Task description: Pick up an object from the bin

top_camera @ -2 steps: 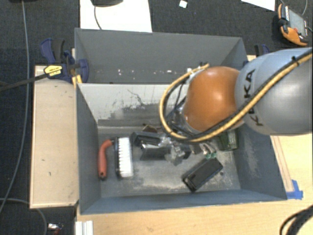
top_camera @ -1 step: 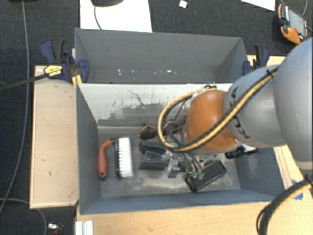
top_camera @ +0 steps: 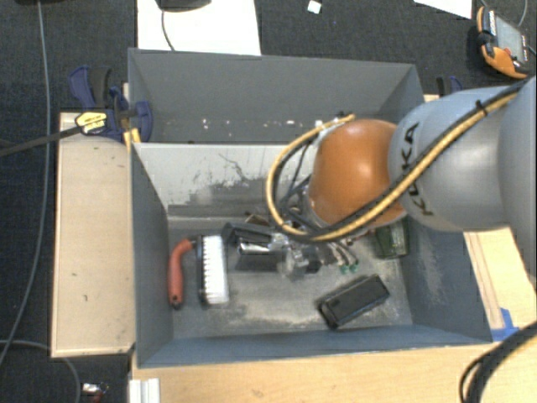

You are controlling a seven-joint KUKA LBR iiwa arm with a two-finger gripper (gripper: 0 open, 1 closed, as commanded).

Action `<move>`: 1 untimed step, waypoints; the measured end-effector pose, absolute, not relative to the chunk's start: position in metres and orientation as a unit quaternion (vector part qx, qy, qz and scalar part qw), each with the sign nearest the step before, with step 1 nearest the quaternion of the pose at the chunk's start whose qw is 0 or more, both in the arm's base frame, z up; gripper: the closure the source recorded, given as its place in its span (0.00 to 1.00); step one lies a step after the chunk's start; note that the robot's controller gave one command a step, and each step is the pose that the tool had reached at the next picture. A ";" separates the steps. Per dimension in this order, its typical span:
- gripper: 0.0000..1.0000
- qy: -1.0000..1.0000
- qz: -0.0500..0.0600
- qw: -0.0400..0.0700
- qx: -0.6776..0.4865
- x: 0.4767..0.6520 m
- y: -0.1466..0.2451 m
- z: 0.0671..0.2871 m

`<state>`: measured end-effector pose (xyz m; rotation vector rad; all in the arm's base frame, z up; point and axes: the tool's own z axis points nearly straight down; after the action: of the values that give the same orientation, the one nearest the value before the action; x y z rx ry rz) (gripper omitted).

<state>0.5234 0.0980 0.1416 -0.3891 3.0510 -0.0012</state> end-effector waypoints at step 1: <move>1.00 0.991 0.000 0.033 -0.127 0.523 0.098 0.142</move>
Offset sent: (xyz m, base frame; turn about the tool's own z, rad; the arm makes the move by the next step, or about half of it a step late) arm -0.0023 0.0465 0.0395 -0.0081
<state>0.5234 0.0980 0.1416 -0.3898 3.0508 -0.0015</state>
